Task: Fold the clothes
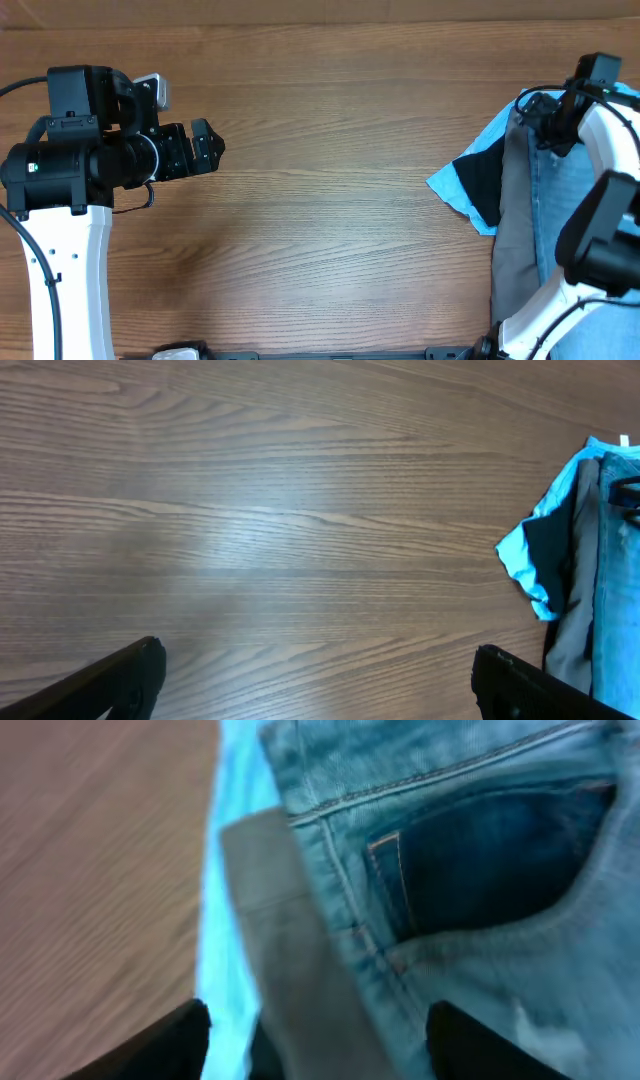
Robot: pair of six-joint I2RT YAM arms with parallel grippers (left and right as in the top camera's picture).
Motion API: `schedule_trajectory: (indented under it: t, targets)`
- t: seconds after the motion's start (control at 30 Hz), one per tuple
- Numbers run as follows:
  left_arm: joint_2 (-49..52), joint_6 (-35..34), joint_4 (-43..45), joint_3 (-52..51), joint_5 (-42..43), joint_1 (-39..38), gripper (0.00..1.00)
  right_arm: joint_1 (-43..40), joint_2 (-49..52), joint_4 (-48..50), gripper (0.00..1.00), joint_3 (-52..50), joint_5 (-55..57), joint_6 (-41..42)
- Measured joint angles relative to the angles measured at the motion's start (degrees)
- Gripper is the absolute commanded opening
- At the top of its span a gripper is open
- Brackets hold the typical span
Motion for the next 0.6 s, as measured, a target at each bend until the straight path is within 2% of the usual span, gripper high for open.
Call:
schedule_trajectory:
  t: [0.03, 0.2, 0.3, 0.57, 0.6]
  targets:
    - [0.00, 0.00, 0.22, 0.00, 0.00, 0.00, 1.00, 0.02, 1.07, 0.39, 0.69, 0.00, 0.11, 0.00]
    - [0.00, 0.00, 1.42, 0.00, 0.02, 0.00, 1.00, 0.02, 4.35, 0.81, 0.50, 0.00, 2.21, -0.04]
    - [0.00, 0.00, 1.70, 0.00, 0.02, 0.00, 1.00, 0.13, 4.76, 0.15, 0.47, 0.17, 4.57, 0.22]
    - [0.00, 0.00, 1.79, 0.00, 0.02, 0.00, 1.00, 0.96, 4.94, -0.63, 0.48, 0.44, 9.01, 0.94]
    - [0.00, 0.00, 1.79, 0.00, 0.02, 0.00, 1.00, 0.98, 4.94, -0.61, 0.53, 0.44, 9.38, 0.98]
